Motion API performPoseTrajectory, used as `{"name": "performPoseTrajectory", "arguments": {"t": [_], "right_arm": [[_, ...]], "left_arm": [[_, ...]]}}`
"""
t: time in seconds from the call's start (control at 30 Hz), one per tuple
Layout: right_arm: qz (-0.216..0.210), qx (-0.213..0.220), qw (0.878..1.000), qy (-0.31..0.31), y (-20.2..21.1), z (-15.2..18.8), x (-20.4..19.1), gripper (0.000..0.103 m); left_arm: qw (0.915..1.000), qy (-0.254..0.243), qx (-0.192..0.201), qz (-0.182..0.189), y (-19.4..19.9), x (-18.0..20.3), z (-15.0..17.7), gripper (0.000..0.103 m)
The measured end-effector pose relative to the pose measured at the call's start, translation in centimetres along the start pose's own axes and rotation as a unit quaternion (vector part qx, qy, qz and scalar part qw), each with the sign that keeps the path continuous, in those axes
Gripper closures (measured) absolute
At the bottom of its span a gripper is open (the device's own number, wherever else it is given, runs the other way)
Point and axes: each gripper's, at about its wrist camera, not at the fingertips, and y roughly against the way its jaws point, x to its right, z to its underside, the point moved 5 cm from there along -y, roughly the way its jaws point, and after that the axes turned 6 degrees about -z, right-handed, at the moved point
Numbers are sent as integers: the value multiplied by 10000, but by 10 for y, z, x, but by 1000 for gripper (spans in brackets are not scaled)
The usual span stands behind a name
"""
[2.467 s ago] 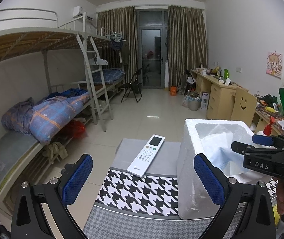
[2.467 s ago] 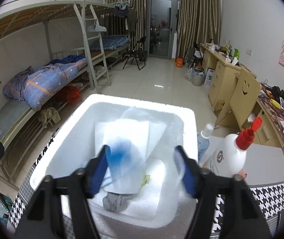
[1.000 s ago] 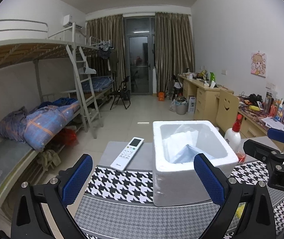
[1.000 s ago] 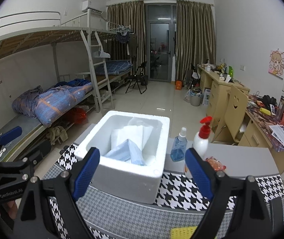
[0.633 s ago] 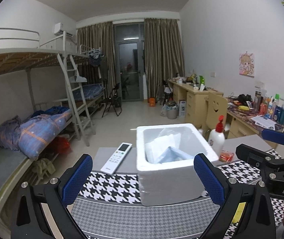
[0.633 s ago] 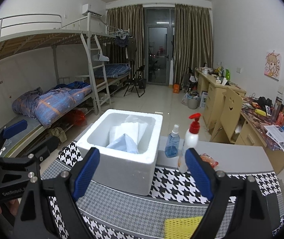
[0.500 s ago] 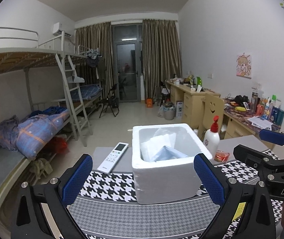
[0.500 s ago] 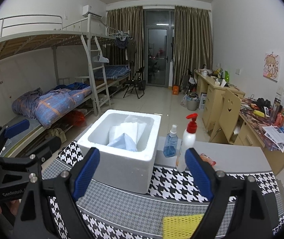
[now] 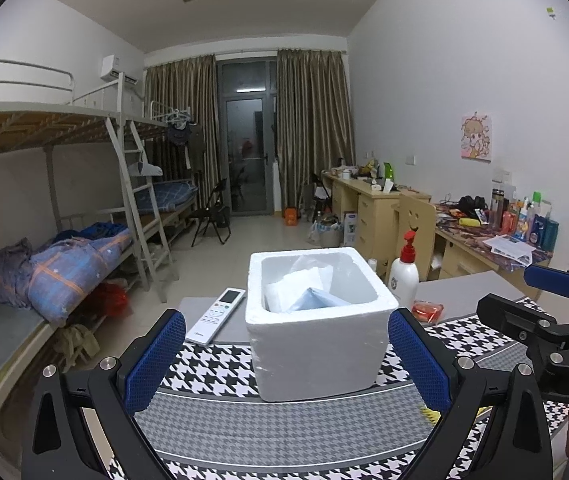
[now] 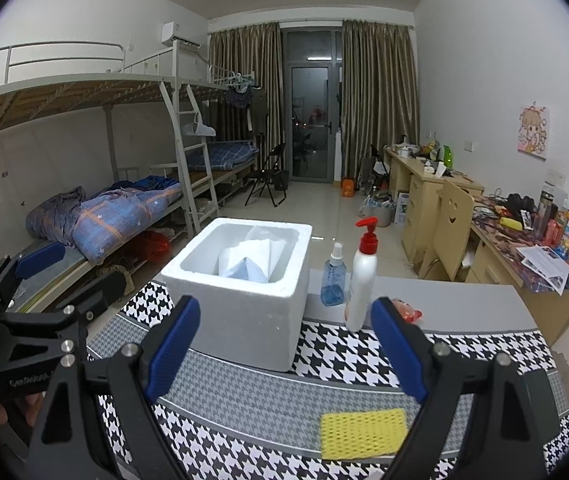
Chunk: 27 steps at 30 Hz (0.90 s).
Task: Organize soft objects
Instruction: 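Withdraw both tools from the foam box back over the table, then move the left tool toward the yellow mesh sponge while the right tool approaches the white foam stick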
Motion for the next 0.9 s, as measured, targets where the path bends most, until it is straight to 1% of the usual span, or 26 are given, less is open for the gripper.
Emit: {"name": "performPoseTrajectory", "arguments": {"t": [0.3, 0.63, 0.9], "right_arm": [[58, 91, 9998, -148, 16, 12, 11, 13], [334, 217, 9989, -260, 33, 24, 28, 13], [555, 199, 9975, -382, 43, 45, 44, 13]], "left_arm": [[9998, 5, 154, 147, 12, 15, 6, 1], [9987, -68, 142, 484, 14, 38, 13, 1], [9965, -79, 110, 819, 15, 55, 25, 1]]}}
